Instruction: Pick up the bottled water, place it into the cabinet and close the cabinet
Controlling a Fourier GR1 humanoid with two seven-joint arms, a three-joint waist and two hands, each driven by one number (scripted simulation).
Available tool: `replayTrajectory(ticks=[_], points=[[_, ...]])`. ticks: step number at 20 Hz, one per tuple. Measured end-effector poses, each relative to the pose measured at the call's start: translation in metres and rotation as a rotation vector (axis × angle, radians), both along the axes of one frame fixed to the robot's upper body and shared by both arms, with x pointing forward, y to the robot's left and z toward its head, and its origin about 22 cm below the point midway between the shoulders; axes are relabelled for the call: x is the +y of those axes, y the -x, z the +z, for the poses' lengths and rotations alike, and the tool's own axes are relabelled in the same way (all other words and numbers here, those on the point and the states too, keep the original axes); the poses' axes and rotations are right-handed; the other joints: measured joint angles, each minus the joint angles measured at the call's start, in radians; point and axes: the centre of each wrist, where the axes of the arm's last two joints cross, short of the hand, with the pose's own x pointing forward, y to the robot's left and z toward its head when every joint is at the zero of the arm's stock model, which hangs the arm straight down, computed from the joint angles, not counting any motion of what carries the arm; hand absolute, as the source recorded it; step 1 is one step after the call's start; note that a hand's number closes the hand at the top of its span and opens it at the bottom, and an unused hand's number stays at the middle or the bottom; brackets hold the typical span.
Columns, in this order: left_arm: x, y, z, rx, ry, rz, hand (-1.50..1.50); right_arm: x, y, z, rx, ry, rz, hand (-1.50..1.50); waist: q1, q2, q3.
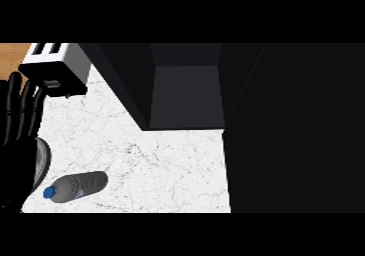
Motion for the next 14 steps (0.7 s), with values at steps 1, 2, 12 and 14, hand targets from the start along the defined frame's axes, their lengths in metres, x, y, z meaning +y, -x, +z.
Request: replayTrajectory(ticks=[1,2,12,14], points=[[0.005,-0.001,-0.002,-0.007,-0.006,-0.028,-1.50,0.000,0.002,-0.002,0.005,0.000,-0.002,-1.50,0.003,-0.003,-0.002],[0.008,0.001,-0.001,-0.019,-0.012,-0.079,-1.50,-0.001,0.003,-0.003,0.007,0.001,-0.005,-1.50,0.007,-0.005,-0.003],[0.036,0.036,-0.026,0.070,0.106,-0.748,-1.50,0.007,0.028,-0.010,0.117,-0.019,0.157,-1.50,0.035,-0.021,-0.013],[0.055,0.046,-0.027,0.098,0.132,-0.814,-1.50,0.008,0.038,-0.006,0.131,-0.022,0.187,-1.50,0.036,-0.023,-0.012]])
